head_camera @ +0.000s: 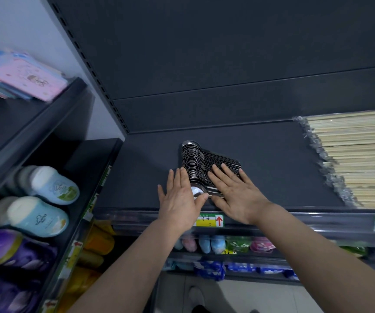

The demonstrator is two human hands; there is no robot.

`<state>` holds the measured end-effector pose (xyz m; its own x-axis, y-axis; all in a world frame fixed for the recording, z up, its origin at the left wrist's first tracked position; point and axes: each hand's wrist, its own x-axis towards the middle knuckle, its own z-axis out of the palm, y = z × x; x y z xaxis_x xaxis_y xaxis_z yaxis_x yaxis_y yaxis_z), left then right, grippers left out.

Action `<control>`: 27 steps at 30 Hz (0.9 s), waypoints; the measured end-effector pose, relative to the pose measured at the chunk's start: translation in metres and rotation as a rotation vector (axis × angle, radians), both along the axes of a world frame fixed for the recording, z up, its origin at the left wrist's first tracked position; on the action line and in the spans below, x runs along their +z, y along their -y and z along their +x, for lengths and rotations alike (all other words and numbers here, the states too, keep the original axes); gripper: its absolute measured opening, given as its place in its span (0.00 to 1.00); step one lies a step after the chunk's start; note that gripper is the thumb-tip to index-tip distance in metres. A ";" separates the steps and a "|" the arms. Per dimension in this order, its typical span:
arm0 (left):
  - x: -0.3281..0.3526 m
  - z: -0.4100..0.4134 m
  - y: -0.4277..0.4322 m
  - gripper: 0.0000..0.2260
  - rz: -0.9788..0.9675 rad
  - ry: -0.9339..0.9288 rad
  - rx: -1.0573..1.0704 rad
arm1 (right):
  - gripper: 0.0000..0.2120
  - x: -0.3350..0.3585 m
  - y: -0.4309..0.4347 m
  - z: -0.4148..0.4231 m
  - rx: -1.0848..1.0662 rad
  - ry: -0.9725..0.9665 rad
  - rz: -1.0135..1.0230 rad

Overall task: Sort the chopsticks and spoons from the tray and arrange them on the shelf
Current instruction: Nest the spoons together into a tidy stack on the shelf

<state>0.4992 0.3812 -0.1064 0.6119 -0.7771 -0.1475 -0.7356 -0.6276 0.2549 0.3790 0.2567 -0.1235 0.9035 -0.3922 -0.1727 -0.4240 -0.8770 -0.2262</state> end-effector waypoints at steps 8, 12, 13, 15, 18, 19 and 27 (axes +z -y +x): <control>-0.002 -0.006 -0.004 0.40 0.028 0.039 -0.002 | 0.31 0.000 -0.004 -0.004 0.004 0.001 -0.003; 0.000 -0.009 -0.005 0.40 0.053 0.050 -0.002 | 0.29 0.001 -0.006 -0.007 0.014 0.013 -0.018; 0.000 -0.010 -0.005 0.40 0.059 0.049 -0.002 | 0.29 0.001 -0.007 -0.007 0.013 0.013 -0.016; 0.001 -0.011 -0.006 0.39 0.062 0.050 -0.001 | 0.28 0.001 -0.008 -0.009 0.012 0.010 -0.013; 0.001 -0.013 -0.008 0.37 0.062 0.056 0.001 | 0.28 0.001 -0.009 -0.010 0.016 0.016 -0.016; 0.001 -0.014 -0.009 0.36 0.067 0.052 0.003 | 0.28 0.001 -0.009 -0.011 0.014 0.019 -0.013; 0.004 -0.019 -0.010 0.35 0.105 0.046 0.010 | 0.40 -0.001 -0.012 -0.011 0.018 0.026 -0.027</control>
<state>0.4798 0.3913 -0.1020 0.6275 -0.7527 -0.1993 -0.7387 -0.6564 0.1531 0.3677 0.2685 -0.1243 0.9145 -0.3801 -0.1389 -0.4024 -0.8903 -0.2130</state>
